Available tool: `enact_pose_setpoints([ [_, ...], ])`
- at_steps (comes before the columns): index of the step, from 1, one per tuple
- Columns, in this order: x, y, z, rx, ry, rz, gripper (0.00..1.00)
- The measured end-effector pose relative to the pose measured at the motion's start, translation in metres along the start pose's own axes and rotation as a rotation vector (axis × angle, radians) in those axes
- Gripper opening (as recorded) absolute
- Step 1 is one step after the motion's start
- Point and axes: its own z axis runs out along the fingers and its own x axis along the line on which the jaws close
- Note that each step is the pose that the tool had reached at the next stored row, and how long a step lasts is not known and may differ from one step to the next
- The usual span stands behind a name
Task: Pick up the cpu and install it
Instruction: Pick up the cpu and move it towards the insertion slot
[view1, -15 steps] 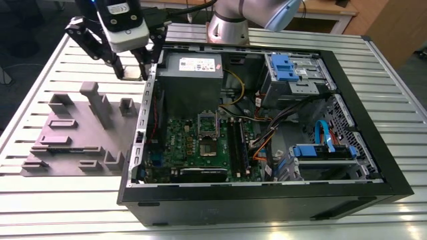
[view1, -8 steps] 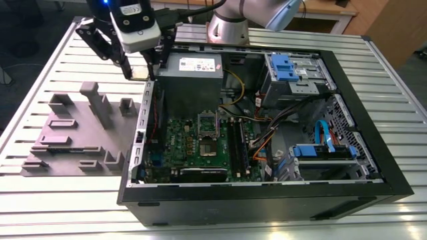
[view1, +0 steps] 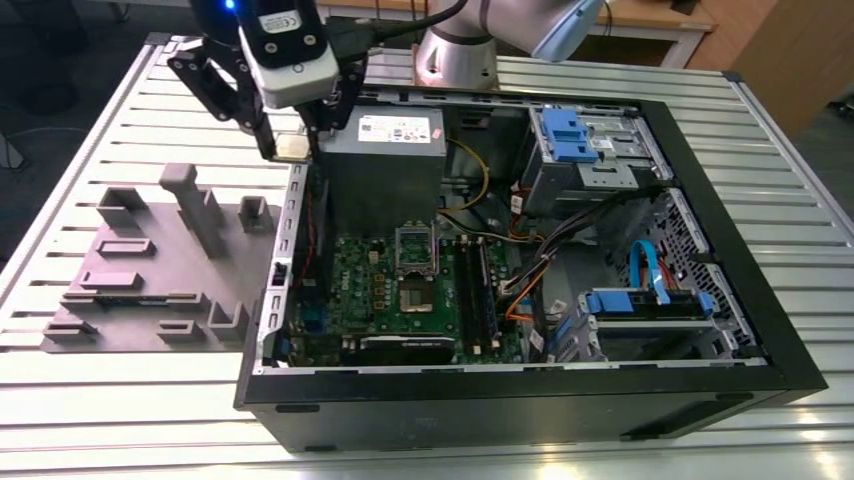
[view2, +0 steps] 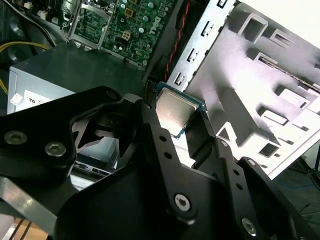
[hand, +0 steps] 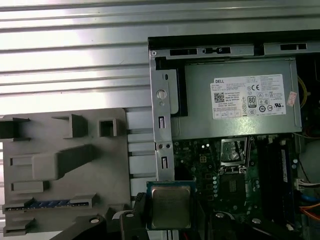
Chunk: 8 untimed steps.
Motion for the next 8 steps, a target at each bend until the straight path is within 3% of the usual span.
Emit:
enact_pose_setpoints([
  [8,-0.0042,-0.0038,0.0013,0.0002,-0.0005,0.010,0.47],
])
